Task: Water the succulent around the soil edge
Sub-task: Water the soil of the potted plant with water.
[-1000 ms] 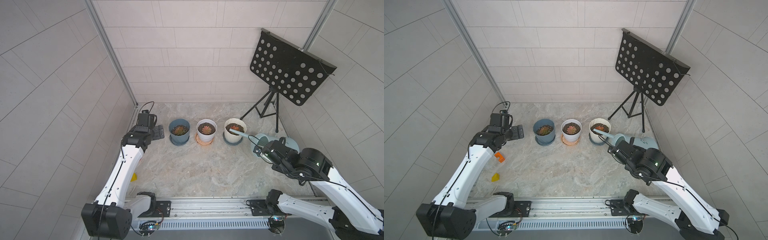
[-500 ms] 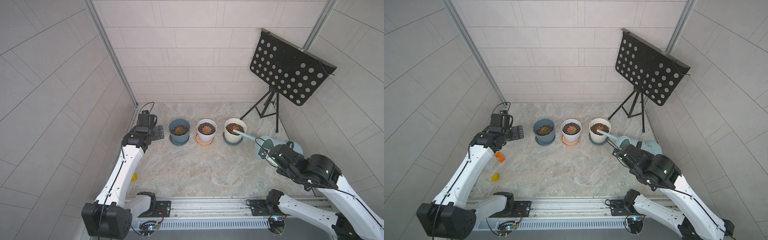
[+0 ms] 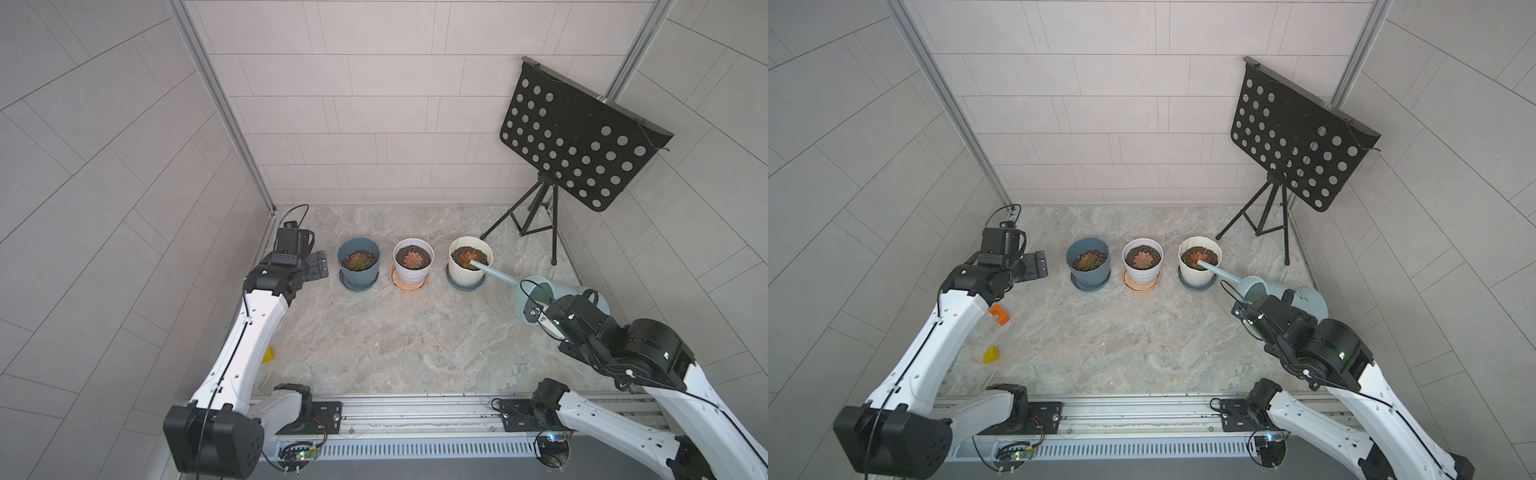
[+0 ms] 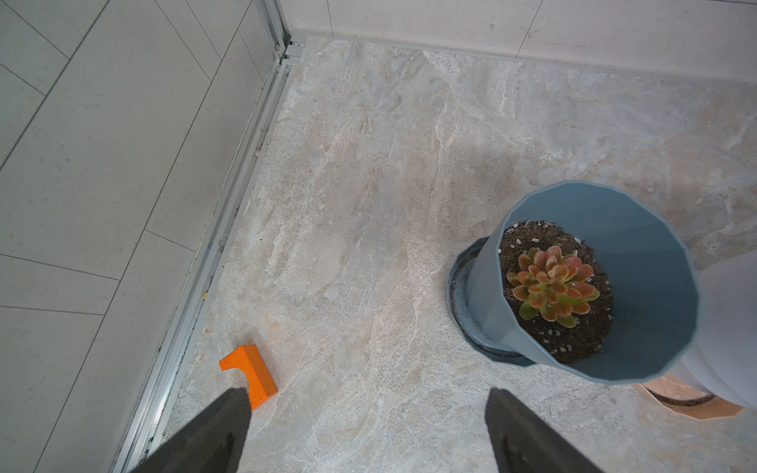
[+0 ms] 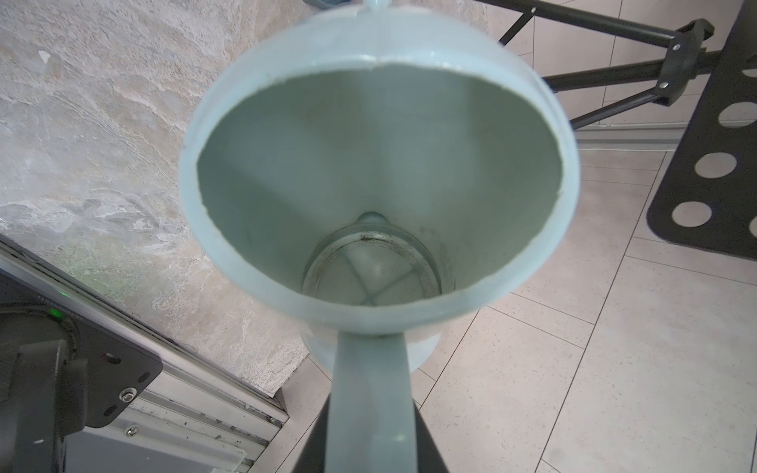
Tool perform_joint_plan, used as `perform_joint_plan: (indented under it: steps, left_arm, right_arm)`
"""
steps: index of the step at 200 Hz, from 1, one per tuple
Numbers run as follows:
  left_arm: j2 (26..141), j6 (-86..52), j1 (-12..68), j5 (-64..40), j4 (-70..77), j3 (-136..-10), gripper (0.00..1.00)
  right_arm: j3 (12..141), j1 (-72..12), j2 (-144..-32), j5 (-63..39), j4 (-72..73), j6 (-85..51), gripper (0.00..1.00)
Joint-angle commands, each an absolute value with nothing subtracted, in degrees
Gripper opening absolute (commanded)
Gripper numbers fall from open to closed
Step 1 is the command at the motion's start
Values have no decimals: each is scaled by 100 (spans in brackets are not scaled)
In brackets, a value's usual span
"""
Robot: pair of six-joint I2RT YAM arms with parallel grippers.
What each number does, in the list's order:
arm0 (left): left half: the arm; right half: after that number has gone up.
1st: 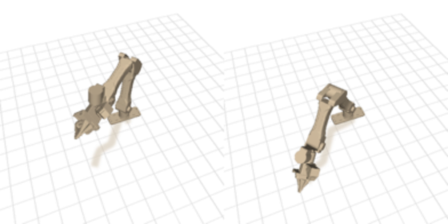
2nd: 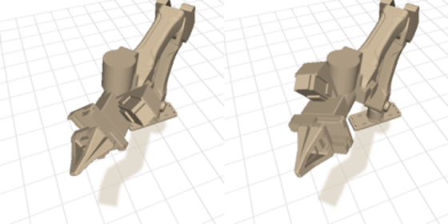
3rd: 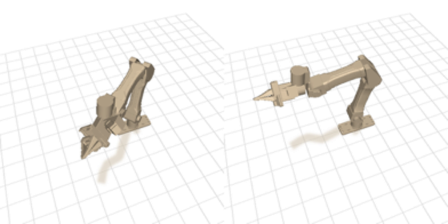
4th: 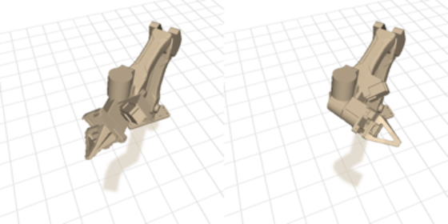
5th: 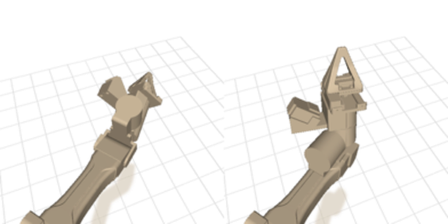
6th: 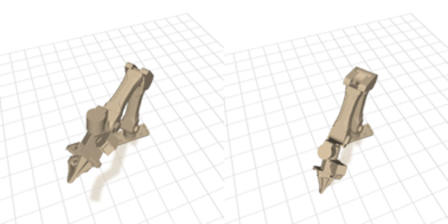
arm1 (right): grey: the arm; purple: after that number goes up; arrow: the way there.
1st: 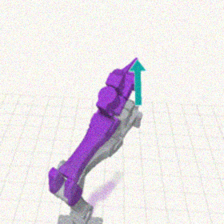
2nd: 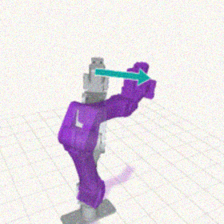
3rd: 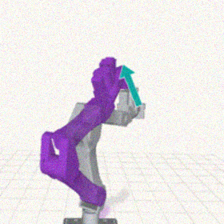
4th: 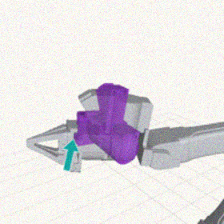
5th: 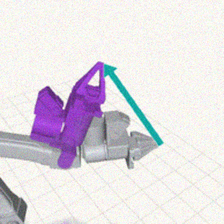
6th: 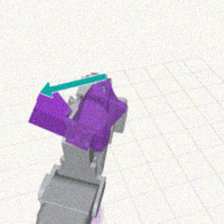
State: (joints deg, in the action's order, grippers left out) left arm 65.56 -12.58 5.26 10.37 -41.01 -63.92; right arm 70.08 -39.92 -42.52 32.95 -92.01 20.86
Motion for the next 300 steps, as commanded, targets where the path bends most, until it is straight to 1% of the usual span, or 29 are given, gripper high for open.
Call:
perform_joint_plan:
  steps: [1,119,165,300]
  left_arm:
    - [6488,-1235,495,1116,-4047,-6330,97]
    - [6504,-1248,486,1028,-4034,-6330,97]
    - [6502,-1253,485,1019,-4025,-6345,97]
    - [6489,-1279,442,888,-4025,-6354,97]
  right_arm:
    - [6968,-3899,-4163,3393,-10270,2171,0]
    - [6874,-3408,-3842,3286,-10276,2127,0]
    - [7017,-3248,-3943,3419,-10275,2101,0]
    - [7390,-3155,-4425,3734,-10267,2066,0]
